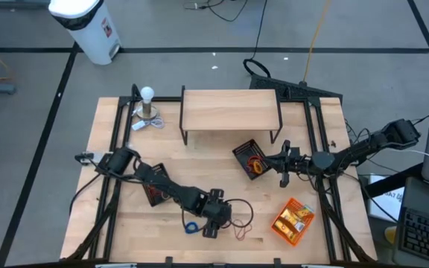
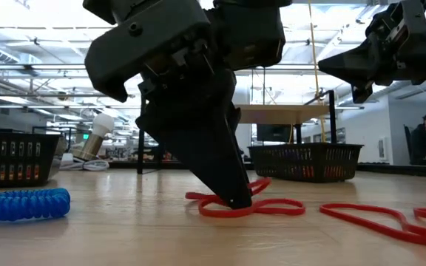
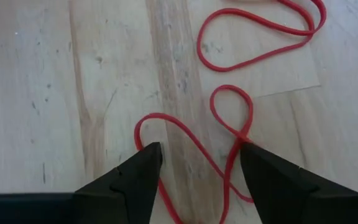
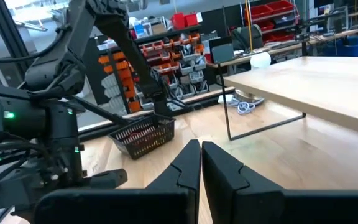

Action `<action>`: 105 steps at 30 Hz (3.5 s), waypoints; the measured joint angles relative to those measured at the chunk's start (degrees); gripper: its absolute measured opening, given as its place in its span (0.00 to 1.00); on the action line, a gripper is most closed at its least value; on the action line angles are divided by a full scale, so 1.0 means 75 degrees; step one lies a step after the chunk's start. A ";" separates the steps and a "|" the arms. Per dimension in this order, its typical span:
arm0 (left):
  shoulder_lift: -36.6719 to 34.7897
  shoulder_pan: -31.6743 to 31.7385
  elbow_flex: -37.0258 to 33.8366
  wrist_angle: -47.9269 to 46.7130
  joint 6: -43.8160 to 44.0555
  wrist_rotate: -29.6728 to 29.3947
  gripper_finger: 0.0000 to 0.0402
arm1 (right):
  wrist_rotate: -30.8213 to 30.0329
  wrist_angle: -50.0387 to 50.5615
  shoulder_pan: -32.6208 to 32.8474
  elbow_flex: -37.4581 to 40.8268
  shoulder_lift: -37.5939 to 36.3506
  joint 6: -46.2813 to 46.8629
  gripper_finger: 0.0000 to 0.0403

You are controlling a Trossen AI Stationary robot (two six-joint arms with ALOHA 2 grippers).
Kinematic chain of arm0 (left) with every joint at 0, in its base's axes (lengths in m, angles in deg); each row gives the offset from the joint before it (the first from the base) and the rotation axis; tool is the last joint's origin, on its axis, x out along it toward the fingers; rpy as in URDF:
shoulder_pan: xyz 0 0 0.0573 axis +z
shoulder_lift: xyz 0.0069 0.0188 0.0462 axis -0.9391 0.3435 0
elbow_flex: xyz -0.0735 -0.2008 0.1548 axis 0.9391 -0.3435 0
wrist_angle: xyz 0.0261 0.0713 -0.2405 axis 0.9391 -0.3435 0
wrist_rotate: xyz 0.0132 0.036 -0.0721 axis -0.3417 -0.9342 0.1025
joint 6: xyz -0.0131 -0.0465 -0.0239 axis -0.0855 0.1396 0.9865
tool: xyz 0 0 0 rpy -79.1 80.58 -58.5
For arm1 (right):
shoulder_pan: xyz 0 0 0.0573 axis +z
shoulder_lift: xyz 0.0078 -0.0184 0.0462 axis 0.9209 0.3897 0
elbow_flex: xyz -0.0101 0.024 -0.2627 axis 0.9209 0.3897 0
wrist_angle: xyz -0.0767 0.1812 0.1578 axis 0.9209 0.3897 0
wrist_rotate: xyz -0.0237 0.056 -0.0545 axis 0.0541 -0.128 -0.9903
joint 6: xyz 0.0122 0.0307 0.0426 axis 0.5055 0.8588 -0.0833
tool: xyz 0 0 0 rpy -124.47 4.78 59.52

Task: Pick & Place Office Desk Supplies
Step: Put the red rubber band into the left black bin

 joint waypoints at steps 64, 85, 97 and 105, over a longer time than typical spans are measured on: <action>-1.0774 0.0110 -0.6199 -0.3875 0.3624 -0.0840 0.00 | 0.1146 -0.0864 -0.0426 -0.0017 0.0129 -0.0598 0.01; -0.8663 0.0332 -0.6196 -0.3470 0.2817 0.0557 0.00 | 0.2837 0.0775 -0.2142 -0.0754 0.0128 -0.0696 0.00; -0.8361 0.0338 -0.6193 -0.2828 0.2649 0.0406 0.14 | 0.2838 0.0573 -0.2139 -0.0766 0.0128 -0.0799 0.00; -0.8362 0.0338 -0.6190 -0.2821 0.2652 0.0875 0.43 | 0.2841 0.0573 -0.2139 -0.0772 0.0129 -0.0786 0.00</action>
